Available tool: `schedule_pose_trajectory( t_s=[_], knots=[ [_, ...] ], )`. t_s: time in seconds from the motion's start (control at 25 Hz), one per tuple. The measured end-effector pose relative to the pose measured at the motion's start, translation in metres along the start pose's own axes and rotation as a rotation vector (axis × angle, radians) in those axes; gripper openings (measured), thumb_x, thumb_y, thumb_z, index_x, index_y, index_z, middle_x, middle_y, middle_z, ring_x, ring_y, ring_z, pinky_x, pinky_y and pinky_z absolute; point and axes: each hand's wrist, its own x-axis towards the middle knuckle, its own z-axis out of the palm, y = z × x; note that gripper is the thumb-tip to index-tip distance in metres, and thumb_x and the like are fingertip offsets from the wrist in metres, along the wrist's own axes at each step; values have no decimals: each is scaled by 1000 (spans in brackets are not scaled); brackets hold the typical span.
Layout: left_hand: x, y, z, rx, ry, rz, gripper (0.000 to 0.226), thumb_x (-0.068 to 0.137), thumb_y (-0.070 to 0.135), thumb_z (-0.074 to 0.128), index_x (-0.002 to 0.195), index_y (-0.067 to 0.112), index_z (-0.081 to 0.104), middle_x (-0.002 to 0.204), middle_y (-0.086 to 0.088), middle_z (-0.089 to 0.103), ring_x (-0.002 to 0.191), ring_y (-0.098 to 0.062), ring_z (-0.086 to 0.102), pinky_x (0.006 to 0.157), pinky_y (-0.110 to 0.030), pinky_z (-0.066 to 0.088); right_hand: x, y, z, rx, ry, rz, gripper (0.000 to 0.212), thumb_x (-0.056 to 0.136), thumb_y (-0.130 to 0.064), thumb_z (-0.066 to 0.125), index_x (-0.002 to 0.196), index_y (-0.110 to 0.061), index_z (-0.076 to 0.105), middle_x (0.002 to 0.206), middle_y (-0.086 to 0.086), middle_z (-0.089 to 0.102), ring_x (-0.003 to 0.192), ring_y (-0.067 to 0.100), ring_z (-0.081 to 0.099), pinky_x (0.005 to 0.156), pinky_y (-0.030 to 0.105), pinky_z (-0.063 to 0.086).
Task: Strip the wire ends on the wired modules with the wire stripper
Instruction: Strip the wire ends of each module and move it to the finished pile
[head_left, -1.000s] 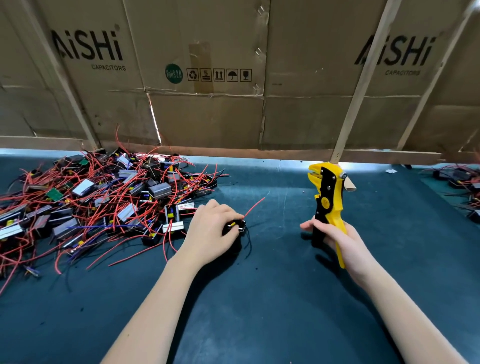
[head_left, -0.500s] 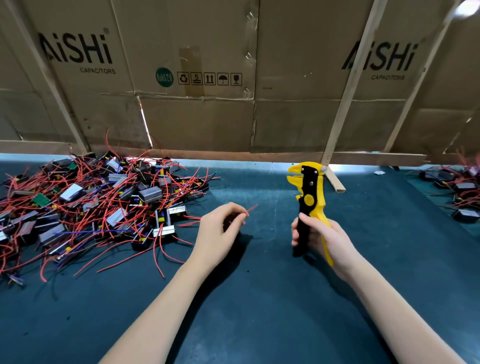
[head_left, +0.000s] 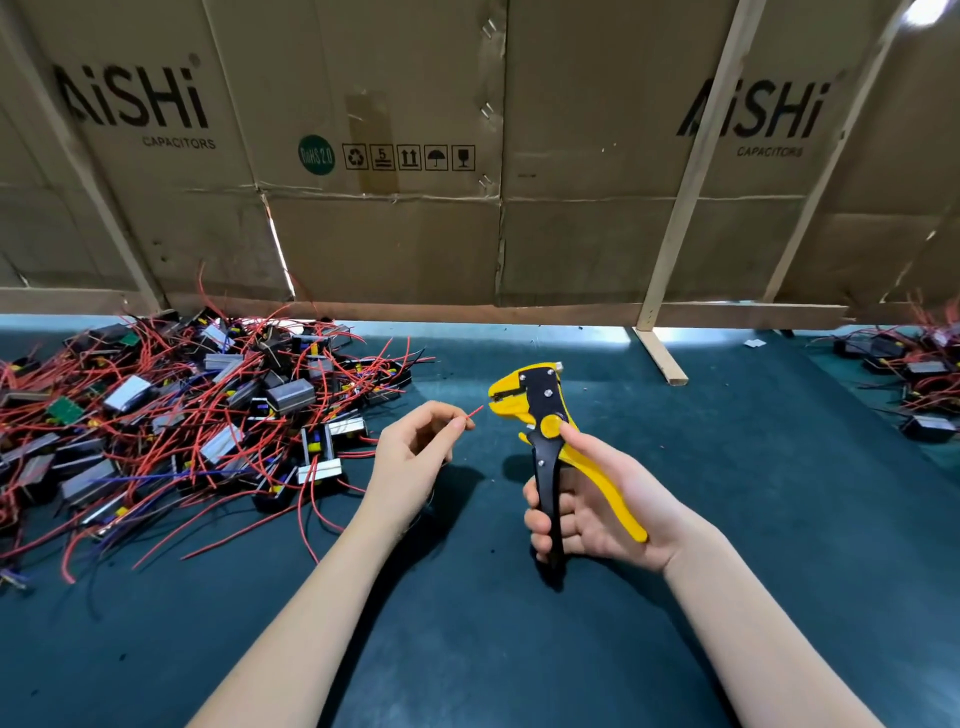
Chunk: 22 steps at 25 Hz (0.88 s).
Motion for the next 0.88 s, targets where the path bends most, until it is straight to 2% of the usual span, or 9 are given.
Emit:
schedule_pose_trajectory(
  t_s=[0.2, 0.48, 0.76, 0.88],
  knots=[
    [-2, 1, 1, 19, -26, 3, 15, 96, 10, 59, 86, 10, 69, 64, -7, 48, 62, -15, 42, 62, -27, 36, 3, 0, 3, -58, 6, 12, 68, 79, -76, 52, 85, -10, 61, 78, 12, 59, 70, 30, 59, 74, 36, 53],
    [-2, 0, 1, 9, 0, 1, 15, 97, 9, 58, 87, 8, 69, 59, 2, 48, 61, -12, 43, 60, -19, 38, 2, 0, 4, -101, 4, 2, 68, 83, -77, 46, 78, -11, 61, 73, 10, 56, 65, 27, 55, 69, 33, 52],
    [-1, -4, 0, 36, 5, 5, 16, 96, 15, 59, 85, 16, 70, 61, -3, 48, 61, -13, 43, 63, -30, 37, -1, -2, 3, -47, -73, 13, 63, 88, -68, 47, 90, -7, 62, 83, 15, 59, 77, 33, 60, 79, 37, 52],
    [-1, -5, 1, 29, 0, 16, 15, 93, 23, 60, 83, 19, 70, 64, -4, 50, 61, -12, 43, 64, -31, 37, -2, -3, 2, -46, -76, 19, 63, 89, -67, 46, 90, -6, 62, 82, 15, 60, 76, 32, 60, 79, 38, 51]
  ],
)
